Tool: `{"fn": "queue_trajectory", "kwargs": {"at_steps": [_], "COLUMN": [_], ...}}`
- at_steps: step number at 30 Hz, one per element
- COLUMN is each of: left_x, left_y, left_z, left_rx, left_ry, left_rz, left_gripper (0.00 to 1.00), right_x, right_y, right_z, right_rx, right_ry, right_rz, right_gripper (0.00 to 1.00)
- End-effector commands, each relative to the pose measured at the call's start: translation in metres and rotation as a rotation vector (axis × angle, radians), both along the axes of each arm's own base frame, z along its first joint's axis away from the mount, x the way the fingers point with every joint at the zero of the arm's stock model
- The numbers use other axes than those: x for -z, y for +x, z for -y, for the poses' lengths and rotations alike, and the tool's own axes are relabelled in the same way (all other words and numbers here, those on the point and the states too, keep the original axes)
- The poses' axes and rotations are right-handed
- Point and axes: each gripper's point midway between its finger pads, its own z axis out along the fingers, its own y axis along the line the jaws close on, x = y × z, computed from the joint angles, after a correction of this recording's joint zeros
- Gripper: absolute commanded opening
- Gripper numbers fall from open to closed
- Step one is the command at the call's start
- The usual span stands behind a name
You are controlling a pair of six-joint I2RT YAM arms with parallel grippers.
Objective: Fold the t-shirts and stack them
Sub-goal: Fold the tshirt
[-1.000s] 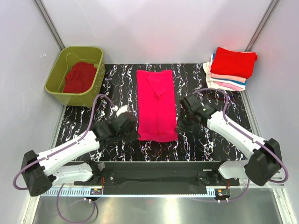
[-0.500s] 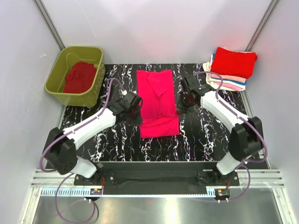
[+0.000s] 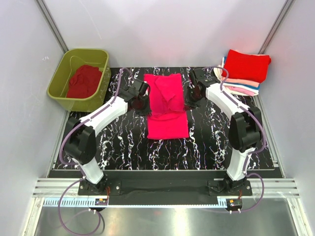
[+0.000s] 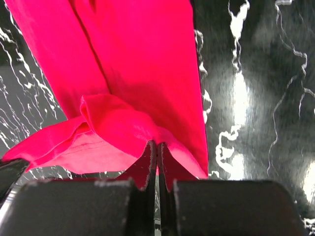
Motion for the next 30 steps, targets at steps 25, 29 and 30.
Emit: {"fn": "queue_trajectory", "kwargs": {"at_steps": [25, 29, 30], "left_x": [0.03, 0.036, 0.034], "left_y": [0.072, 0.079, 0.083], "left_z": [-0.001, -0.005, -0.005], "left_rx": [0.082, 0.074, 0.072], "left_ry": [-0.022, -0.011, -0.012], "left_rz": [0.023, 0.015, 0.022], "left_gripper": [0.0, 0.0, 0.0], "right_x": [0.015, 0.024, 0.031], "right_y": [0.073, 0.078, 0.079], "right_z": [-0.003, -0.005, -0.004], "right_rx": [0.015, 0.008, 0.012], "right_ry": [0.084, 0.087, 0.083], "right_rz": [0.019, 0.005, -0.01], "right_gripper": [0.0, 0.0, 0.0]}}
